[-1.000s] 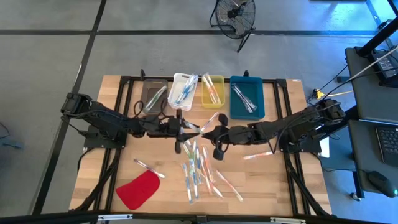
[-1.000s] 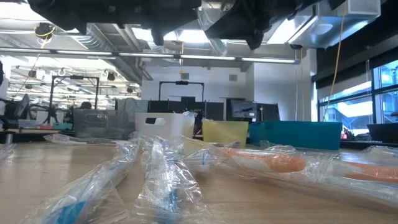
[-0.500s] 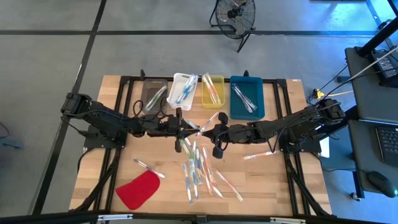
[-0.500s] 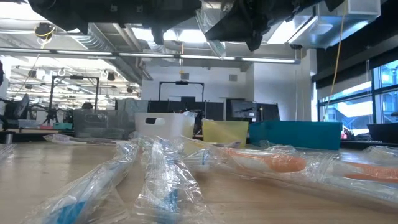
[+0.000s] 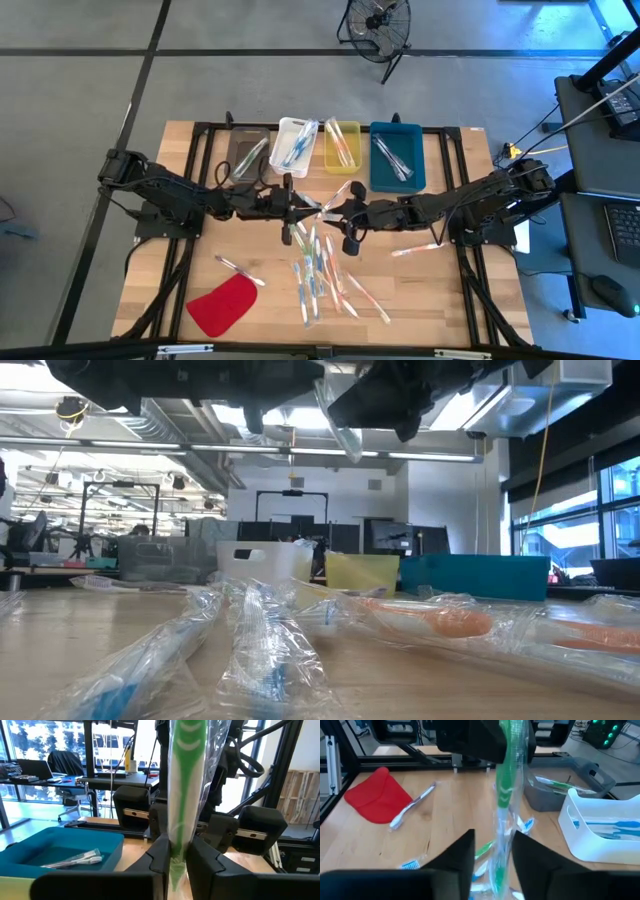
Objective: Pick & Place Toothbrushes
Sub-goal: Put the green toothbrush into the black bin
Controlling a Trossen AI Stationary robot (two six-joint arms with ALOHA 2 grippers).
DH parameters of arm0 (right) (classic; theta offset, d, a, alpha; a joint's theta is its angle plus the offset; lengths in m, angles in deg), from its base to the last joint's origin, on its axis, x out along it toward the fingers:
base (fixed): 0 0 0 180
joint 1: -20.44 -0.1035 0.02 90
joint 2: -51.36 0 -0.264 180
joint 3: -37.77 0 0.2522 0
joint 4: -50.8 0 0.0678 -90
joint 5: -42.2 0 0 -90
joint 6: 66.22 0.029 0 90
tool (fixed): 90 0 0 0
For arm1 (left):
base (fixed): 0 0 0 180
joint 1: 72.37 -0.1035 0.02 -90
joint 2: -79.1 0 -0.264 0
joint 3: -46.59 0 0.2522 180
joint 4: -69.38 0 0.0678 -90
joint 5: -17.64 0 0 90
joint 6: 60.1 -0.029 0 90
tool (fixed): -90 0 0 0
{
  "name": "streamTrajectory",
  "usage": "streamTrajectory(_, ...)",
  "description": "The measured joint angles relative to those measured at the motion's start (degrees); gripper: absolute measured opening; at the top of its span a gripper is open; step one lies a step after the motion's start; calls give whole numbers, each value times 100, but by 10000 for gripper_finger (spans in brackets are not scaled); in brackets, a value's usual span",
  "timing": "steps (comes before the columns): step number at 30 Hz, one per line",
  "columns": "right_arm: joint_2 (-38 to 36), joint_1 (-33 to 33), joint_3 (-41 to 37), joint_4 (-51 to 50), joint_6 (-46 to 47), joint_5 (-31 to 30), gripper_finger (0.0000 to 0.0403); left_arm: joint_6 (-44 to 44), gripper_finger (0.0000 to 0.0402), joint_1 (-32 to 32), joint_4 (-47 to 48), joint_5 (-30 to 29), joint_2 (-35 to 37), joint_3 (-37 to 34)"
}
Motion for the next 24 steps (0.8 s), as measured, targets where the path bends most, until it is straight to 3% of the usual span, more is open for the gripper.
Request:
streamTrajectory(5, -57, 7, 0, -293, 20, -187, 182, -36, 38, -34, 167, 1, 58, 0)
streamTrajectory(10, -218, 15, 0, -789, 188, -646, 210, 159, 36, -196, 973, -13, 511, 0)
streamTrajectory(24, -323, 11, 0, -1746, 763, -586, 185, 1301, 37, -1258, 3562, 54, 2140, 2)
